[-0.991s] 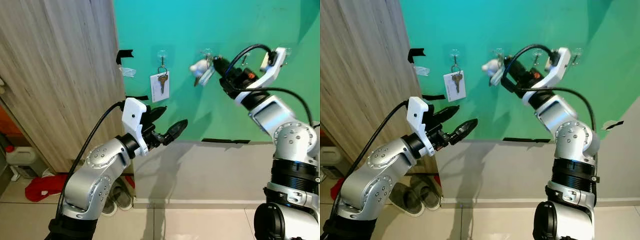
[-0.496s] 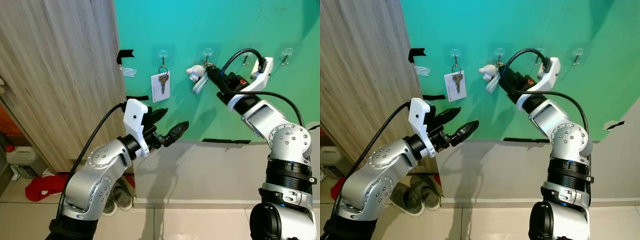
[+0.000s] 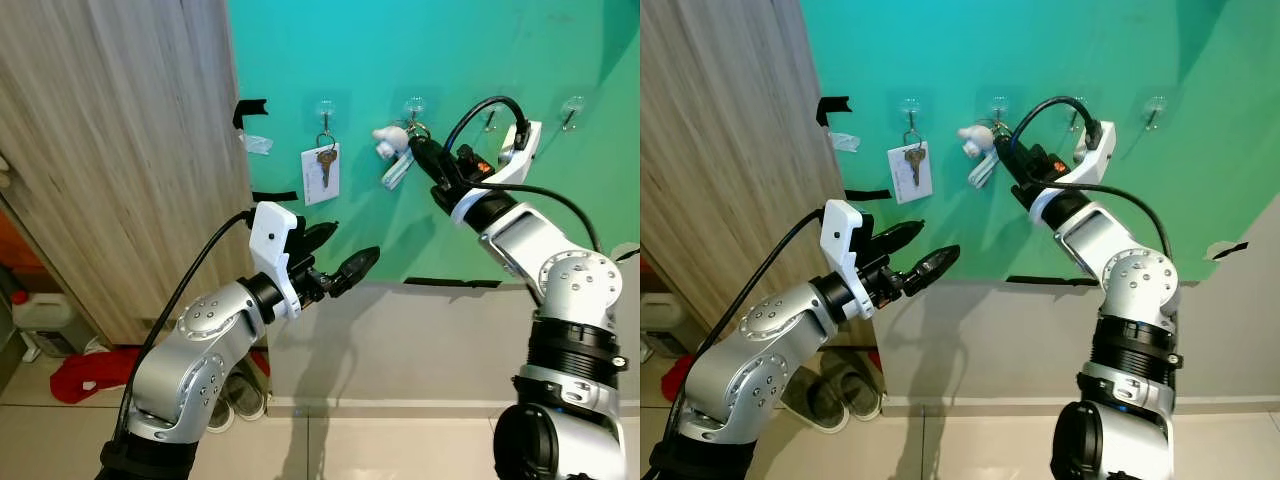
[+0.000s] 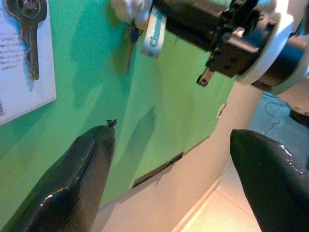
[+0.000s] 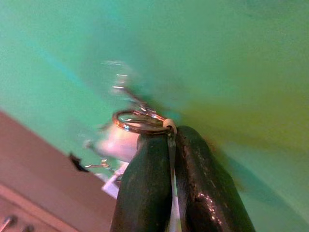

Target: Hang keys on a hook

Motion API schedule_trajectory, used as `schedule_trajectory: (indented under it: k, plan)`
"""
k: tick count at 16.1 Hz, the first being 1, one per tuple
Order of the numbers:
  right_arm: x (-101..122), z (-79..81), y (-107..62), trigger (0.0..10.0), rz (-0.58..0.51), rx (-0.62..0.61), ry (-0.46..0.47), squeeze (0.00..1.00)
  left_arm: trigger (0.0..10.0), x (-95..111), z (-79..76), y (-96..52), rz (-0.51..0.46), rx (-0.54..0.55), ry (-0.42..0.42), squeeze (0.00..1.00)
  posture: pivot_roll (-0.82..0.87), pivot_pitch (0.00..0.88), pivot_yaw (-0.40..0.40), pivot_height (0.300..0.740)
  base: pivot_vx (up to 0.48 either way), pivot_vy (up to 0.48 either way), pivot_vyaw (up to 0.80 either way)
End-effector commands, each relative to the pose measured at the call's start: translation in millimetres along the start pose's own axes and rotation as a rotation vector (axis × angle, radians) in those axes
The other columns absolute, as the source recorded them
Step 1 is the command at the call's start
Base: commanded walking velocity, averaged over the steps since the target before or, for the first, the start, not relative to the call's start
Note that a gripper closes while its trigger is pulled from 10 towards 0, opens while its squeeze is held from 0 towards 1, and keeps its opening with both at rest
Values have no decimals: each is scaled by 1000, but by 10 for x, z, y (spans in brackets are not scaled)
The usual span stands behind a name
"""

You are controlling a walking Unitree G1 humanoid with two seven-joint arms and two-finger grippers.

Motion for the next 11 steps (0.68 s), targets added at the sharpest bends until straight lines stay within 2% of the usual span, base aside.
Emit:
schedule_trajectory:
  k: [1, 7, 8, 11]
  plan:
    - [22, -95, -16, 0, -25, -36, 42, 0, 10000, -3, -23, -10, 5, -4, -11, 0, 87, 0, -12, 740, 0, 0, 0]
    - [-105, -314, -33, 0, -47, -128, 116, 0, 10000, -10, -30, -14, 12, -12, -19, 0, 86, 0, -7, 740, 0, 0, 0]
    - [-123, -321, -34, 0, -43, -130, 116, 0, 10000, -10, -31, -14, 12, -13, -19, 0, 86, 0, -7, 740, 0, 0, 0]
    - [-188, -365, -43, 0, -9, -156, 38, 0, 10000, -18, -34, -11, 16, -13, -20, 0, 87, 0, -8, 740, 0, 0, 0]
Point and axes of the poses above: a point about 5 cm out from each wrist's last joint towards the gripper, its own y axis pointing out of the wrist towards the gripper, its own x axis along the axis of the wrist's last joint, z = x × y, the point moved 6 cm from there along y, pointing out of the wrist towards the gripper, and after that the axes turned 4 degrees about y, right-handed, at the moved point
